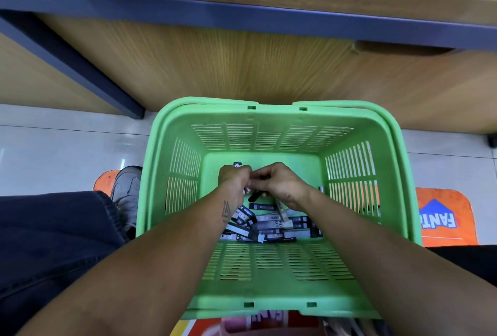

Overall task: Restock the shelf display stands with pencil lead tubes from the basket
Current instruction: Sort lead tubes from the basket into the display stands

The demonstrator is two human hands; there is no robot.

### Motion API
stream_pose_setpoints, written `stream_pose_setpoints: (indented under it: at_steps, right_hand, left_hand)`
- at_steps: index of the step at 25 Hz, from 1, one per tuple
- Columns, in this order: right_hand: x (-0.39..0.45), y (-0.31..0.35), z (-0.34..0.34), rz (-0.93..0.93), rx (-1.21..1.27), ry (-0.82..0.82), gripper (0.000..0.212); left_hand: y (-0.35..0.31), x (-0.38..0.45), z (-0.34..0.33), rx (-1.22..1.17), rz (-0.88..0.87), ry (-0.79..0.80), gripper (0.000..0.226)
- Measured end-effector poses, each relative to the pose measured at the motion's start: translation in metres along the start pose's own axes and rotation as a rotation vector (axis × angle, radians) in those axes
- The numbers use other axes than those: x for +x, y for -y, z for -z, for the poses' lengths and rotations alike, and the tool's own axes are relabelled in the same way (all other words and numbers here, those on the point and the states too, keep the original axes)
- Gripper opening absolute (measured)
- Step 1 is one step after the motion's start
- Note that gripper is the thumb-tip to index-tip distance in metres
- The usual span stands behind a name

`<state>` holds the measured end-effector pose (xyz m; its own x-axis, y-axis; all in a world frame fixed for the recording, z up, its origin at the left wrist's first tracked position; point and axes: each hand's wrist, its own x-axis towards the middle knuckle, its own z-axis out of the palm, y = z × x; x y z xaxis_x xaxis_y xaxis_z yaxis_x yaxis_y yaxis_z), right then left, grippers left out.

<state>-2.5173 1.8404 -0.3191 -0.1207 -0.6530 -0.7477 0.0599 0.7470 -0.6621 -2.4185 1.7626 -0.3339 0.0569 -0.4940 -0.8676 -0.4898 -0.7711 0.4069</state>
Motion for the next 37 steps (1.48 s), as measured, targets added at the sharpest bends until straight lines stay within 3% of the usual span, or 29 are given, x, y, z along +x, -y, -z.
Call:
stream_pose_setpoints:
  at_steps: [3,5,8,11,13,15,17,19,21,24,26,29,34,37]
  right_hand:
    - [-0.001,0.001,0.017,0.012,-0.217,-0.101,0.027]
    - [-0.005,0.002,0.029,0.005,-0.116,-0.108,0.025]
    - [-0.013,0.004,0.038,0.016,-0.053,-0.132,0.022]
    - [-0.020,0.006,0.042,0.006,0.050,-0.127,0.046]
    - [-0.024,0.002,0.048,-0.057,-0.067,-0.231,0.050]
    - [-0.032,-0.003,0.060,-0.124,-0.570,-0.393,0.035]
    - [-0.042,-0.009,0.062,-0.191,-0.896,-0.383,0.025]
    - [-0.047,-0.016,0.054,-0.245,-1.035,-0.299,0.028]
    - [-0.045,-0.027,0.046,-0.236,-1.099,-0.314,0.037]
    - [-0.039,-0.040,0.041,-0.202,-1.055,-0.384,0.043]
    - [-0.036,-0.042,0.040,-0.177,-1.018,-0.385,0.032]
    - [-0.031,-0.036,0.042,-0.165,-0.991,-0.347,0.013]
    - [-0.028,-0.042,0.041,-0.098,-1.145,-0.042,0.019]
    - [-0.028,-0.047,0.037,-0.048,-1.284,-0.014,0.015]
  left_hand:
    - [0.000,-0.004,0.006,0.043,-0.038,0.127,0.019]
    - [-0.001,-0.010,0.007,0.090,-0.072,0.260,0.034]
    - [-0.002,-0.022,0.005,0.041,-0.073,0.437,0.023]
    - [-0.002,-0.026,0.001,0.056,-0.122,0.508,0.018]
    - [0.001,-0.025,-0.002,0.198,-0.216,0.503,0.010]
    - [0.005,-0.024,-0.002,0.438,-0.306,0.501,0.015]
    - [0.009,-0.024,-0.004,0.750,-0.431,0.517,0.020]
    - [0.015,-0.025,-0.009,1.049,-0.588,0.485,0.024]
    - [0.021,-0.028,-0.013,1.255,-0.791,0.437,0.029]
    - [0.029,-0.026,-0.018,1.407,-0.950,0.537,0.038]
    - [0.032,-0.023,-0.022,1.498,-0.976,0.564,0.048]
    - [0.031,-0.021,-0.028,1.544,-0.973,0.529,0.039]
    - [0.022,-0.008,-0.015,1.438,-0.824,0.465,0.030]
    - [0.020,-0.003,-0.004,1.290,-0.685,0.408,0.028]
